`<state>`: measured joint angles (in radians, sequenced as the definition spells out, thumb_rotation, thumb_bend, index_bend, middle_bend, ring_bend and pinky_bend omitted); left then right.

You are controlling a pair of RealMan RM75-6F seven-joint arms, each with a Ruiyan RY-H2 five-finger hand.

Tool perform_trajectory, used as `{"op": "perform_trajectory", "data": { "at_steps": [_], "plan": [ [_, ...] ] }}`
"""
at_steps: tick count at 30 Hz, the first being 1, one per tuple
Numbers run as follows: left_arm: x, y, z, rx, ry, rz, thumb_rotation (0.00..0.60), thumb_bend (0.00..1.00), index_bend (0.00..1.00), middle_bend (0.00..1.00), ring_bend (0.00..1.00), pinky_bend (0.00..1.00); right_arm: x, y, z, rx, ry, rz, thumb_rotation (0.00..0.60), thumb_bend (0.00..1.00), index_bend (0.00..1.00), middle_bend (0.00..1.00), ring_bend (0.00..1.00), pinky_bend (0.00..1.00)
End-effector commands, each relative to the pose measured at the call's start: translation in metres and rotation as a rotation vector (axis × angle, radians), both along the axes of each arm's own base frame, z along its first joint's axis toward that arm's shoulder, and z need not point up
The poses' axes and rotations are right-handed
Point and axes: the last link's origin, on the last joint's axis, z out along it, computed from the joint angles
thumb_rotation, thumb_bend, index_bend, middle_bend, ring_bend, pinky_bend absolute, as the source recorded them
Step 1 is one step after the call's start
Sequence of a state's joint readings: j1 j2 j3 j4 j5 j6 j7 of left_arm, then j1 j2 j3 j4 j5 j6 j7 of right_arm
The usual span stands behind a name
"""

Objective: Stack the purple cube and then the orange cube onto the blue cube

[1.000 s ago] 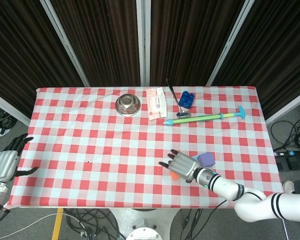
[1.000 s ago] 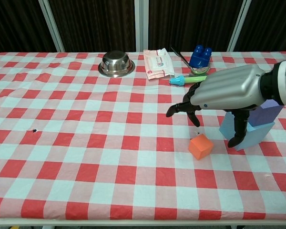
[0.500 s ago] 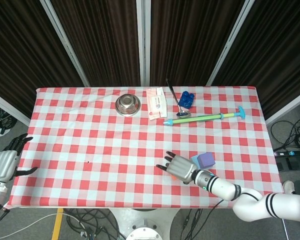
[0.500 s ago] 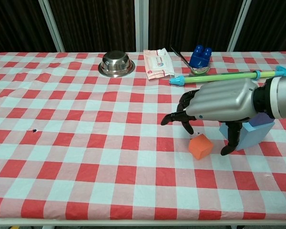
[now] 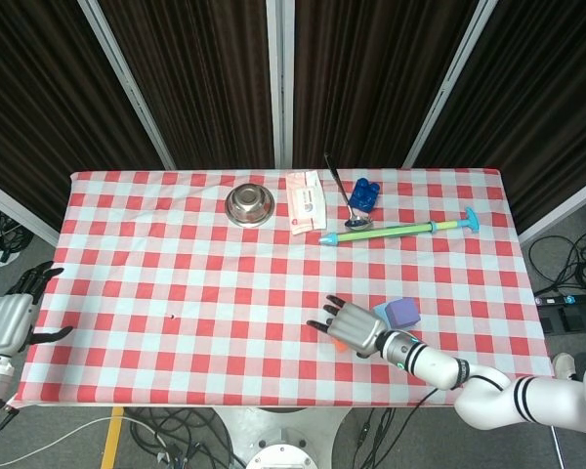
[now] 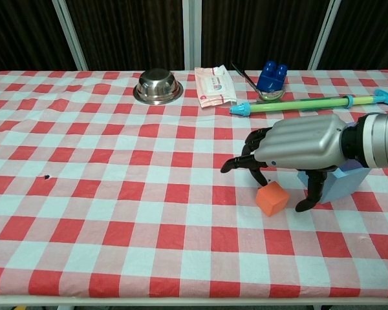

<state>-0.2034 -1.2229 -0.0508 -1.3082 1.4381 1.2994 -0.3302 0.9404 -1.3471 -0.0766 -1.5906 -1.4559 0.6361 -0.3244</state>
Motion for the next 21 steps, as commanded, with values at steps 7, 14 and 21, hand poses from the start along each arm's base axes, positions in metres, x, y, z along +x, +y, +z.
{"op": "perform_trajectory", "data": {
  "at_steps": [7,14,21],
  "plan": [
    [-0.0018,-0.0001,0.0003,-0.002,0.001,0.005,0.6,0.09,0.22,0.19,0.12,0.28,-0.0016,-0.0008,-0.0053,-0.004,-0.008,-0.001,0.6,0.07,0.0,0.4,0.11,0.04],
    [-0.0029,0.0003,-0.0011,-0.007,0.001,0.011,0.6,0.09,0.22,0.19,0.12,0.28,-0.0019,-0.0018,-0.0073,-0.022,-0.021,0.008,0.6,0.1,0.0,0.43,0.13,0.04],
    [-0.0047,0.0005,-0.0009,-0.01,0.0,0.017,0.6,0.09,0.22,0.19,0.12,0.28,-0.0028,-0.0021,-0.0098,-0.033,-0.031,0.01,0.6,0.11,0.0,0.44,0.13,0.04]
  ]
}}
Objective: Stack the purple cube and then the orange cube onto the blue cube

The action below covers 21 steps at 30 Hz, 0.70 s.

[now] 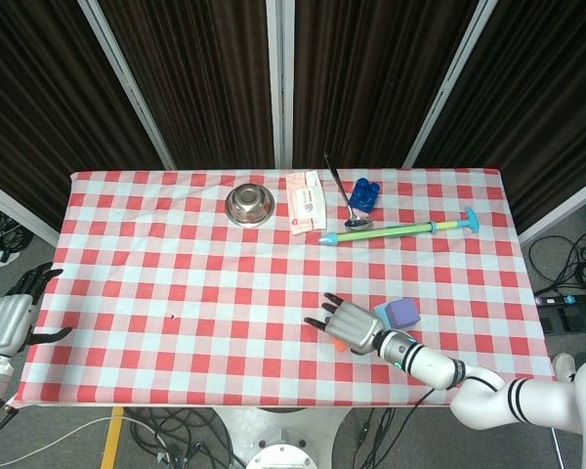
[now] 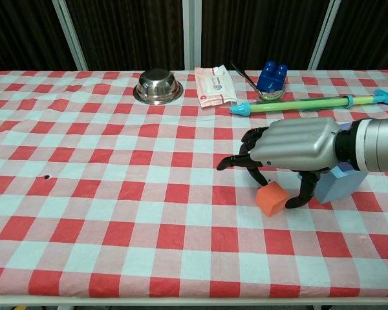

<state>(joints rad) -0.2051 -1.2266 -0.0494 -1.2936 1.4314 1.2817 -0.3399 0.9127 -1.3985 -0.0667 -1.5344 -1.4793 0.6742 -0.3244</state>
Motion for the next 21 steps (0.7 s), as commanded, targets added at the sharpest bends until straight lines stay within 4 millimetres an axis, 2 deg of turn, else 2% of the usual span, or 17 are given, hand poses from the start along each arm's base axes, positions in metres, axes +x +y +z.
{"op": "perform_trajectory", "data": {
  "at_steps": [1,21],
  "plan": [
    [-0.0004,0.0001,0.0,-0.001,0.0,0.001,0.6,0.09,0.22,0.19,0.12,0.28,-0.0001,-0.0002,-0.0007,-0.005,-0.004,0.002,0.6,0.12,0.0,0.44,0.14,0.04],
    [-0.0028,0.0004,0.0015,0.0,-0.006,0.012,0.6,0.09,0.22,0.19,0.12,0.28,0.001,-0.0003,0.0047,-0.028,-0.038,0.004,0.6,0.15,0.0,0.51,0.17,0.04]
  ]
}}
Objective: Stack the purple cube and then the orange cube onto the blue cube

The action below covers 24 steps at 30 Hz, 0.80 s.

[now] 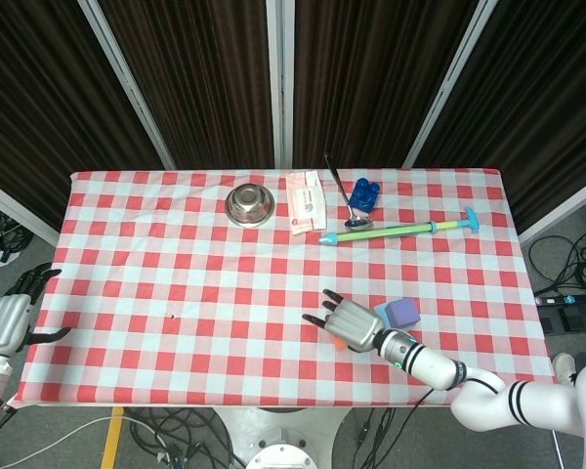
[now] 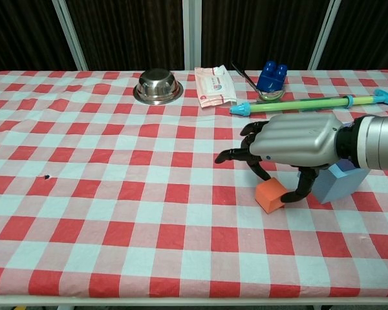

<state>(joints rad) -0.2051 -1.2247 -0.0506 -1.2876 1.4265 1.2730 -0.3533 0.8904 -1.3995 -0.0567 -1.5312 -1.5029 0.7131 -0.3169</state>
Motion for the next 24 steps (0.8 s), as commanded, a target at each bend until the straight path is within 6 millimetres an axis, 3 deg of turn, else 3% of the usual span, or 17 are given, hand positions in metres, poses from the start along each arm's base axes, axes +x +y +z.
{"op": "perform_trajectory", "data": {
  "at_steps": [1,13,24],
  "plan": [
    [-0.001,0.0,0.0,0.001,0.0,0.003,0.6,0.09,0.22,0.19,0.12,0.28,0.001,0.0,0.002,-0.003,-0.007,-0.001,0.6,0.15,0.0,0.51,0.17,0.04],
    [-0.001,0.0,0.0,0.001,0.006,0.005,0.6,0.09,0.22,0.19,0.12,0.28,0.039,-0.013,0.041,-0.088,-0.161,0.028,0.6,0.17,0.0,0.51,0.17,0.04],
    [-0.001,0.0,-0.005,-0.021,0.008,0.004,0.6,0.09,0.22,0.19,0.12,0.28,0.073,-0.021,0.118,-0.17,-0.24,-0.061,0.6,0.17,0.0,0.51,0.17,0.04]
  ]
}}
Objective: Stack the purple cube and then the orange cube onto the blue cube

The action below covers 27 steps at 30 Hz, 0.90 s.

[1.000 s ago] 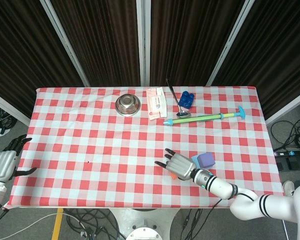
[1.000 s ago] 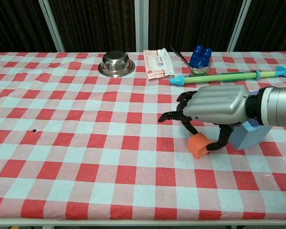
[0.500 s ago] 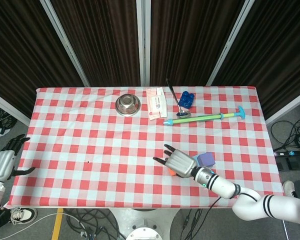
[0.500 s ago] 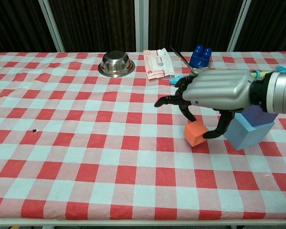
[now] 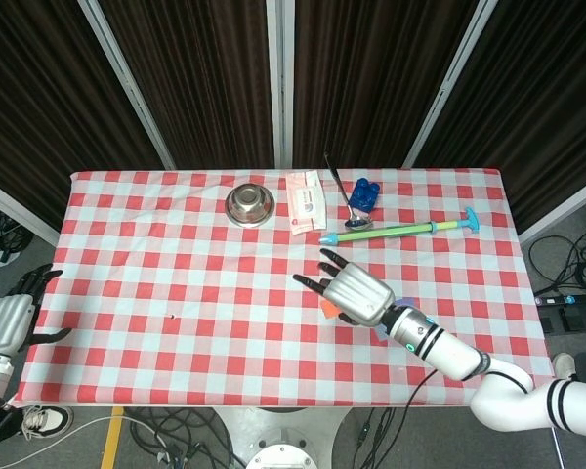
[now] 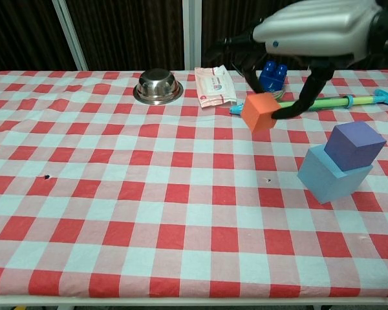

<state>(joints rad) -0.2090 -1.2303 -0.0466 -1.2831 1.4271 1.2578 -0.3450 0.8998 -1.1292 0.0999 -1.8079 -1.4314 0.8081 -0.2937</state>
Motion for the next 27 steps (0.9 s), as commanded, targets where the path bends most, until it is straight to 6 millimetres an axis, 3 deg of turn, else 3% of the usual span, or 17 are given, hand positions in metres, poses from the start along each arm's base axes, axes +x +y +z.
{"op": "perform_trajectory", "data": {
  "at_steps": [1,4,8,17,27],
  "plan": [
    [0.0,0.0,-0.001,-0.006,-0.001,-0.001,0.6,0.09,0.22,0.19,0.12,0.28,0.013,-0.002,0.033,-0.02,-0.034,-0.069,0.6,0.17,0.0,0.51,0.17,0.04],
    [0.0,0.0,-0.002,-0.011,-0.002,0.0,0.6,0.09,0.22,0.19,0.12,0.28,0.013,0.0,0.053,-0.053,-0.024,-0.091,0.6,0.17,0.0,0.51,0.17,0.04],
    [0.0,-0.001,-0.003,-0.017,0.0,-0.001,0.6,0.09,0.22,0.19,0.12,0.28,-0.001,0.006,0.069,-0.069,0.002,-0.152,0.6,0.17,0.0,0.51,0.17,0.04],
    [0.0,-0.001,-0.004,-0.019,0.005,-0.003,0.6,0.09,0.22,0.19,0.12,0.28,-0.044,0.014,0.087,-0.091,0.077,-0.223,0.6,0.17,0.0,0.51,0.17,0.04],
    [-0.001,-0.001,-0.001,-0.008,0.002,0.002,0.6,0.09,0.22,0.19,0.12,0.28,-0.07,0.019,0.098,-0.08,0.09,-0.245,0.6,0.17,0.0,0.51,0.17,0.04]
  ]
}}
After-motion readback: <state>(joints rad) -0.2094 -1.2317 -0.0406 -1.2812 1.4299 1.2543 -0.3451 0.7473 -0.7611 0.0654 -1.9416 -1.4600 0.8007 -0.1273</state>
